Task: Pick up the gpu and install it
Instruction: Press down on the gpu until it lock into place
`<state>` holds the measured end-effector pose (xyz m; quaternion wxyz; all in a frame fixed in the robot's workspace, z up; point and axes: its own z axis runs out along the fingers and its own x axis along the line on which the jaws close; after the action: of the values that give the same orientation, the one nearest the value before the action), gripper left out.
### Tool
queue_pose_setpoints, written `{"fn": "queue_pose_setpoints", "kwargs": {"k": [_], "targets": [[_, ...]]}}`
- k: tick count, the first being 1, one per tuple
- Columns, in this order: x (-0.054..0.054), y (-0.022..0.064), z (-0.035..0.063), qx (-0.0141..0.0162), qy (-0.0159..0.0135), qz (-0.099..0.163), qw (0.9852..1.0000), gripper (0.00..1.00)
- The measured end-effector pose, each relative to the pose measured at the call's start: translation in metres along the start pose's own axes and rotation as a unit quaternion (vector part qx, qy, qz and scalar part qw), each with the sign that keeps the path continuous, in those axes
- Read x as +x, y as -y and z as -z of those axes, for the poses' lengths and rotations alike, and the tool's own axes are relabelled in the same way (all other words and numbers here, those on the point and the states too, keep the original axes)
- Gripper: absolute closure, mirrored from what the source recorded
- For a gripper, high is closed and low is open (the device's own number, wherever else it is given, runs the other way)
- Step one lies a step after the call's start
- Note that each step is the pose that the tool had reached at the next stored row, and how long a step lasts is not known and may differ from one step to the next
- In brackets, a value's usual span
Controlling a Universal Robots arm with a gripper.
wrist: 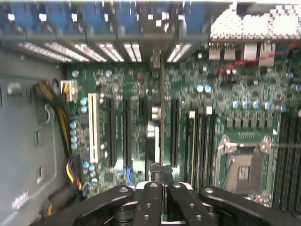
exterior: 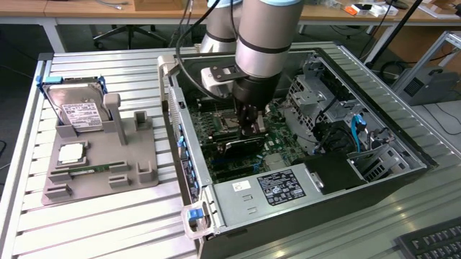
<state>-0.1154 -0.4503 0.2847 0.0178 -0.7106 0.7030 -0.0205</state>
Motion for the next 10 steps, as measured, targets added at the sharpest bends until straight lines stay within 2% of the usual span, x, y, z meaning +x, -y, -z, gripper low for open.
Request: {"fn": "queue_pose_setpoints", "kwargs": {"k": [1, 2, 10], "targets": [[0.000, -0.0072, -0.0005, 0.0001, 0.0000, 0.000, 1.0000, 0.89], [-0.001, -0.0107, -0.0009, 0.0002, 0.0000, 0.000, 1.0000, 0.89], [-0.004, -0.0188, -0.0047, 0.0001, 0.0000, 0.000, 1.0000, 0.89]]}}
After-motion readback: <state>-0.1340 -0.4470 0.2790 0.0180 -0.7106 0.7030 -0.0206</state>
